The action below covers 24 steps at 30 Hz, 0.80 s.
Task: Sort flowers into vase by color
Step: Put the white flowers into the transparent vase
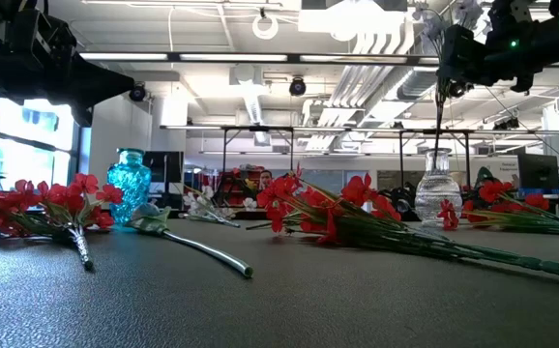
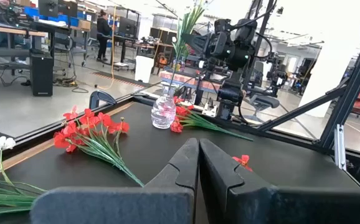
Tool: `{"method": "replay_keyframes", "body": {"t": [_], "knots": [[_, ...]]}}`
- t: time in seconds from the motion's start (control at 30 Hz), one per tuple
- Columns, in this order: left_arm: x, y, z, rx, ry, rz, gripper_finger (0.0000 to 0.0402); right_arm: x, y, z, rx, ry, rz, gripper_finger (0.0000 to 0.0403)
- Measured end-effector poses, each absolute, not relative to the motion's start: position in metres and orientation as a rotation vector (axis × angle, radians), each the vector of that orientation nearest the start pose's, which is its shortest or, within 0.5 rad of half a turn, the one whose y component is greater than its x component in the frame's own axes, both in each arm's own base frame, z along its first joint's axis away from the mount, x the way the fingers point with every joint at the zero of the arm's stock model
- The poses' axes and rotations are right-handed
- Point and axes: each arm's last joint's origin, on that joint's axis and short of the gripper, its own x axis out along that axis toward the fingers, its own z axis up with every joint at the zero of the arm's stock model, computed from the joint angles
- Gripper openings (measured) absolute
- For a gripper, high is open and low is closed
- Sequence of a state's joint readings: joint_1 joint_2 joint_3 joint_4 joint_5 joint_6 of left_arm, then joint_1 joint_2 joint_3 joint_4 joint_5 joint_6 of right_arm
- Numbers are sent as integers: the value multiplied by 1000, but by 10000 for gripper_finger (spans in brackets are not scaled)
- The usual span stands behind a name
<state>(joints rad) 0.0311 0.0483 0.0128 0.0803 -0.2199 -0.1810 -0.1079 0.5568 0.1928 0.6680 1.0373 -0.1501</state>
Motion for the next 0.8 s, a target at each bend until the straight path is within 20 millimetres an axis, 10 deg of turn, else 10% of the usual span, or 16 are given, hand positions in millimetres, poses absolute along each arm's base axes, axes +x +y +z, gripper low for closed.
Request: {"method": "replay_keyframes", "body": {"t": [0.8], "knots": [[99, 9, 172, -184, -68, 246, 1, 124, -39, 229, 14, -140, -1121, 235]]}}
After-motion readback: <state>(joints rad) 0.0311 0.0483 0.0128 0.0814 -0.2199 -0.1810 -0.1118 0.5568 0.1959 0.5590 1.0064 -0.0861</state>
